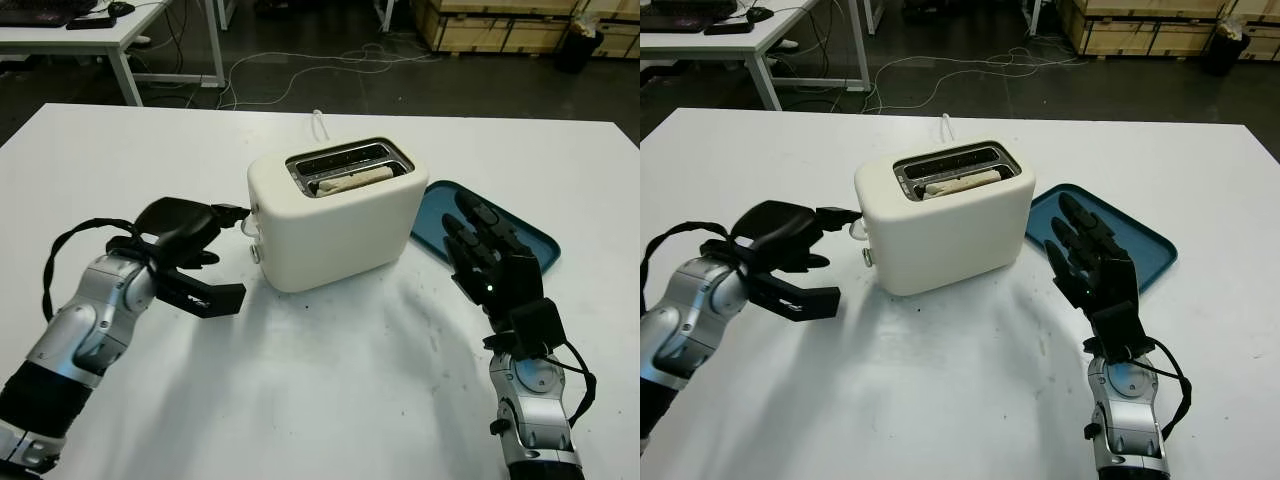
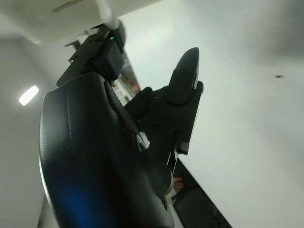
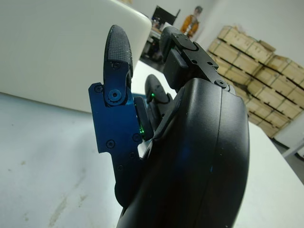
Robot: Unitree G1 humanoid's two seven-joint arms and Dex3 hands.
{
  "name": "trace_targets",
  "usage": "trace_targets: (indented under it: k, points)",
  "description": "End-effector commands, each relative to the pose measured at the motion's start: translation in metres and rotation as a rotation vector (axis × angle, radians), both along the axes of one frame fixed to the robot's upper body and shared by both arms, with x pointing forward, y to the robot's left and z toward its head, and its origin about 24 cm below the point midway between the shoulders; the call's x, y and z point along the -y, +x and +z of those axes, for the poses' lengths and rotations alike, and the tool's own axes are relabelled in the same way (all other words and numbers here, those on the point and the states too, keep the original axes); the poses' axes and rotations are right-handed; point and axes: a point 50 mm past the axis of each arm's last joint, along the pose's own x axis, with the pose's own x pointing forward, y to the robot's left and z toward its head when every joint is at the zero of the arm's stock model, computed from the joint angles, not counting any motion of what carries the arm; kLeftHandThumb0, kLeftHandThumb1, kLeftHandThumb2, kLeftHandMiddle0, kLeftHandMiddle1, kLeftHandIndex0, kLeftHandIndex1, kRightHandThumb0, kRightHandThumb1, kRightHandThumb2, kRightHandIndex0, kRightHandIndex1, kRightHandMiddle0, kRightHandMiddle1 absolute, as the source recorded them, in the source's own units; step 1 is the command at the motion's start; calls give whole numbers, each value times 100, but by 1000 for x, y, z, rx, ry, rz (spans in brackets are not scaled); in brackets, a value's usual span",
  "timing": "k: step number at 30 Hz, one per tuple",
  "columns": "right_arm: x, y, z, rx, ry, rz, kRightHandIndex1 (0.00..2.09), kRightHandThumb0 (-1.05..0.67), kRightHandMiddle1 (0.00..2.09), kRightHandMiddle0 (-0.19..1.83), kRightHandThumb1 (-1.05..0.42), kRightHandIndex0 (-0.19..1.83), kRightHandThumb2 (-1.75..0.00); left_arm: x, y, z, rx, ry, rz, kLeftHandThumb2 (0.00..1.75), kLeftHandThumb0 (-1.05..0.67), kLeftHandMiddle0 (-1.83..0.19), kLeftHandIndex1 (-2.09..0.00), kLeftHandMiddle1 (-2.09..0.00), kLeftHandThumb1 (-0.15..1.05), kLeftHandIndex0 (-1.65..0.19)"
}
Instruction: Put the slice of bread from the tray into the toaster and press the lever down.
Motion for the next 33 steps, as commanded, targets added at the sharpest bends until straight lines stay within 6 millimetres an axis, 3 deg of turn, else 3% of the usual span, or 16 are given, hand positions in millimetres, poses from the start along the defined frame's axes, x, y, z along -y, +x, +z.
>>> trace_targets:
  k: [1, 5, 9, 13, 19, 24, 28, 33]
  points:
    - [0, 0, 1, -3, 9, 1, 0, -51, 0, 50, -92, 48, -31, 18, -7, 16, 99, -40, -149, 0, -17, -114, 0, -64, 86, -120]
    - [0, 0, 0, -10, 8, -1, 0, -51, 0, 50, -92, 49, -31, 2, -3, 38, 204, -41, -131, 0, -13, -94, -1, -90, 84, -118]
    - [0, -1, 0, -7, 3, -1, 0, -52, 0, 50, -92, 49, -31, -13, 5, 62, 298, -19, -139, 0, -13, -94, -2, -97, 78, -120]
    - [0, -1, -1, -11, 7, 2, 0, -51, 0, 50, -92, 48, -32, -23, 15, 85, 360, -12, -150, 0, -15, -107, -3, -87, 71, -126]
    - [2, -2, 0, -18, 4, -4, 0, -55, 0, 50, -92, 48, -31, -25, 32, 103, 399, 27, -215, 0, -19, -127, -4, -66, 65, -136]
    - [5, -2, -2, -16, -10, -11, 1, -56, 0, 50, -92, 50, -32, -29, 48, 115, 342, 29, -223, 1, -15, -126, -2, -67, 66, -136]
    - [6, -2, -2, -11, -16, -8, 1, -57, 0, 50, -92, 50, -32, -37, 61, 121, 231, -56, -200, 2, -11, -111, 0, -90, 73, -131]
    - [6, -1, -2, -6, -13, -10, 0, -54, 0, 50, -92, 50, -31, -36, 64, 123, 13, 48, -196, 1, -20, -96, 0, -104, 81, -121]
